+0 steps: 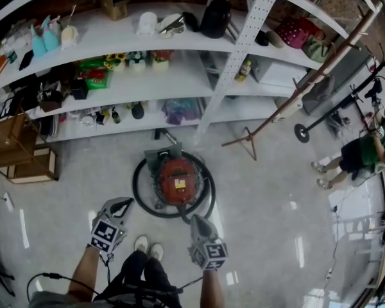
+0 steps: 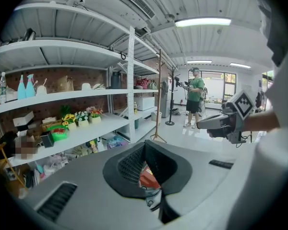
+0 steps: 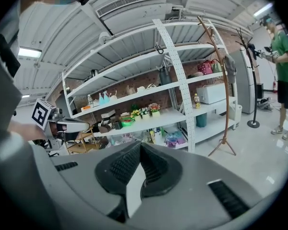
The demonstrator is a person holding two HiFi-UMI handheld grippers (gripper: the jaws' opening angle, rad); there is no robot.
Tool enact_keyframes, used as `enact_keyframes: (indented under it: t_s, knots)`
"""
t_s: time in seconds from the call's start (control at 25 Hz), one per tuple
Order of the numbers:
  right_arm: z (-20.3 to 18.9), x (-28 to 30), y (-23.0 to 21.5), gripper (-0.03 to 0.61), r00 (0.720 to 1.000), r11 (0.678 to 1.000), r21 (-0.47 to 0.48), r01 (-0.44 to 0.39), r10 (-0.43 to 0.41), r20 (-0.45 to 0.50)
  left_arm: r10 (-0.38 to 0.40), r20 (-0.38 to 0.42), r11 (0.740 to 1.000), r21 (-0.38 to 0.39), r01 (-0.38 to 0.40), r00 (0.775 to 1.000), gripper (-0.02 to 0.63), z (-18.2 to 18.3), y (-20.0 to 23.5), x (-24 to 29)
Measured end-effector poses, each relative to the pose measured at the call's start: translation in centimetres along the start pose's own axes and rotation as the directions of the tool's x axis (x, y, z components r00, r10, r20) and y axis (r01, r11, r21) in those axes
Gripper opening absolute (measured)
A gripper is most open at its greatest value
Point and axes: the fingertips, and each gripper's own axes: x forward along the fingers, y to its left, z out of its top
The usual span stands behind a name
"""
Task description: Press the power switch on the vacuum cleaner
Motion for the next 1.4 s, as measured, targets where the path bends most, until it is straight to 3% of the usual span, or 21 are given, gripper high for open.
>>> enact_keyframes:
  t_s: [0.36,1.24,1.4]
  knots:
    - [-2.5,3.5,-1.1,0.011,1.0,1.0,0.013,0.001,0.0,-0.029,-0.045,-0.041,0.999,-0.014,0.045,0.998,-0.008,-2.5,1.0,3.7]
    - [-10.5,9.3,-3.8,0.012,0.992,1.0,0.018,-0.001,0.003,-0.13,-0.054,-0.078,0.997,-0.054,0.05,0.995,-0.008,-11.4,3.1,8.8]
    - [-12.2,10.7,-4.8,0.012,0.995,0.999,0.04,0.004,0.0,-0.097,-0.061,-0.082,0.997,-0.056,0.056,0.995,-0.008,-12.6,3.1,9.8]
